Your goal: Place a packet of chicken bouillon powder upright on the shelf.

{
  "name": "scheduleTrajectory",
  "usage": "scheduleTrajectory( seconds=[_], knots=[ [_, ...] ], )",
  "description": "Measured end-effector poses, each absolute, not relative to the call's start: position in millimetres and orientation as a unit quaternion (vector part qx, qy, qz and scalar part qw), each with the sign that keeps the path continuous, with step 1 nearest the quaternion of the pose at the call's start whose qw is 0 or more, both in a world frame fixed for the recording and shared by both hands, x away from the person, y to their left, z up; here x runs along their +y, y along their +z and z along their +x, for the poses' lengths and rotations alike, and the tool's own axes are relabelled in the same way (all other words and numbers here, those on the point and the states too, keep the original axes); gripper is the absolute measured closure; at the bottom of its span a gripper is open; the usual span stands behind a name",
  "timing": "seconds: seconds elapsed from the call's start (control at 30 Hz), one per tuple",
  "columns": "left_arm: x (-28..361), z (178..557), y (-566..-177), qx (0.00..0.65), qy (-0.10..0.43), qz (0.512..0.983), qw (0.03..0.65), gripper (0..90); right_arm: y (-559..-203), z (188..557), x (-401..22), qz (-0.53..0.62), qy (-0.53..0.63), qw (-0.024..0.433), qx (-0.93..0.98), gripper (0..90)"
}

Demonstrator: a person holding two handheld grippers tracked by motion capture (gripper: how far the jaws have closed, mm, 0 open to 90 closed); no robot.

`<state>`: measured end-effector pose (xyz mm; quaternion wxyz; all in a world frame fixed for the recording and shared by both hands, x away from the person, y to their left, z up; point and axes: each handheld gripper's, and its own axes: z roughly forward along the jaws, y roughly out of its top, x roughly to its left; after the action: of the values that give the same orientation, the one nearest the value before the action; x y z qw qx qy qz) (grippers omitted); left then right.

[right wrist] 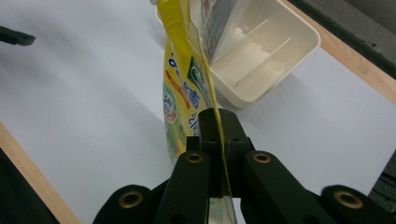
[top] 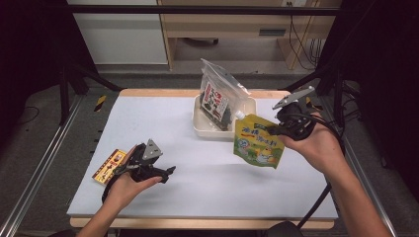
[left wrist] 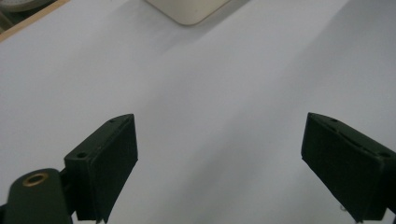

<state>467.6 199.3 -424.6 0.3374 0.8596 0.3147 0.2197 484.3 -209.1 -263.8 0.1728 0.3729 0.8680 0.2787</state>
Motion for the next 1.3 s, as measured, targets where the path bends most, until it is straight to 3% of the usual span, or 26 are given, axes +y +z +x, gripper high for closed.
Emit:
scheduleTrajectory(
  seconds=[0.53,1.3],
  knots=[
    [208,449,-443,0.312,0.238,0.855,0.34,9.1,-241,495,-236,0.457,0.296,0.192,0.816,90.0],
    [216,445,-451,0.321,0.246,0.847,0.344,9.9,-237,567,-218,0.58,0.315,0.181,0.729,90.0]
  ],
)
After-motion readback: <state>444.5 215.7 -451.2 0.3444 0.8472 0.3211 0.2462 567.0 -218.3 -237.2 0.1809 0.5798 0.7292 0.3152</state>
